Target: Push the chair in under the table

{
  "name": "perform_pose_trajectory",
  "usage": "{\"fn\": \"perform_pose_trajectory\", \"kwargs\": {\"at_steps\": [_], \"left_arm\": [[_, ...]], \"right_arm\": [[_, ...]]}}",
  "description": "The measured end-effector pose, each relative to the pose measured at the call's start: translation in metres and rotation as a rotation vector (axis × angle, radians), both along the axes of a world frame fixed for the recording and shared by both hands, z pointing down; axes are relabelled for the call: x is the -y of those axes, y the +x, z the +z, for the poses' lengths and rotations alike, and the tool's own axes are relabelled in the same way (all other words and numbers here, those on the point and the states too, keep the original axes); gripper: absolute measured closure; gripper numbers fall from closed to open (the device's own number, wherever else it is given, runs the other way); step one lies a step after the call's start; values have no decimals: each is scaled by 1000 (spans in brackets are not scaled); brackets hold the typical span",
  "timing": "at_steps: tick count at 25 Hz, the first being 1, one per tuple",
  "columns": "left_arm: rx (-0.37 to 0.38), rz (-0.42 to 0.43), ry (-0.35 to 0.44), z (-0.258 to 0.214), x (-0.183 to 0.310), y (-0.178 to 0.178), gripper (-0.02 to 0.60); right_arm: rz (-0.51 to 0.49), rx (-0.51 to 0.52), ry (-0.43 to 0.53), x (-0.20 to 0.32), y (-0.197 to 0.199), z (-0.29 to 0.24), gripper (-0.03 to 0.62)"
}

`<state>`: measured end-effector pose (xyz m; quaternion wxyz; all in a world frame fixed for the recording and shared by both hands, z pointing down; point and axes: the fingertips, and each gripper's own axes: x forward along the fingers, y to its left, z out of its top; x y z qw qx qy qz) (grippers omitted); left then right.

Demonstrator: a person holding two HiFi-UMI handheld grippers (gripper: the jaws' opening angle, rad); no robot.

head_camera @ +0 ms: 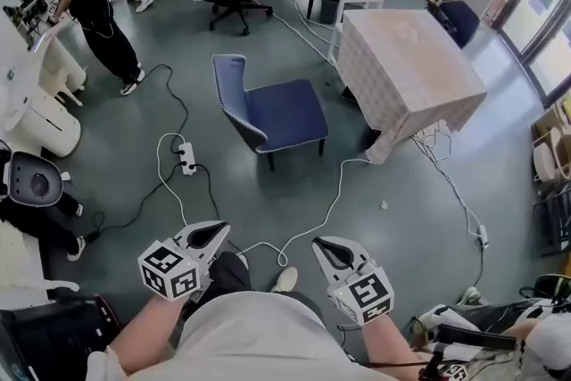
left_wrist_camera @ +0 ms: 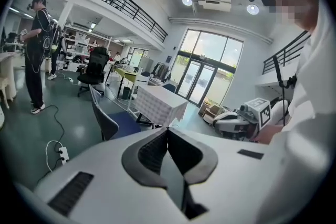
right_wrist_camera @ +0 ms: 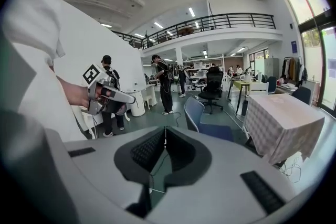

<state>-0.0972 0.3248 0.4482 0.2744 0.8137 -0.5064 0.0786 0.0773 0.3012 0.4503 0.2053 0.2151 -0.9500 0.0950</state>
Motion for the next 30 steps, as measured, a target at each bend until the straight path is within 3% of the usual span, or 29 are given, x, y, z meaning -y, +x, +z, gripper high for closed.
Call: {"fn": "perform_pose_trajectory", "kwargs": {"at_steps": [5, 8, 11, 15, 23, 27, 30], "left_arm": [[2, -66, -41, 5, 42, -20, 564], [-18, -94, -41, 13, 88, -36, 514], [-14, -126, -43, 26, 143, -58, 485], [-11, -207, -86, 49, 228, -112, 440], [17, -333, -247, 127, 376, -224, 367], [10, -407, -362, 185, 423, -273, 342], [-30, -441, -451, 224, 443, -290, 341]], "right_arm": [[38, 10, 1, 29, 6, -2, 575], [68, 3, 1, 54, 11, 5, 473], [104, -17, -9, 81, 17, 11, 470], [182, -35, -25, 125, 12, 6, 470], [296, -100, -32, 215, -37, -4, 470], [328, -136, -37, 242, -63, 3, 470], [332, -163, -56, 256, -76, 7, 470]]}}
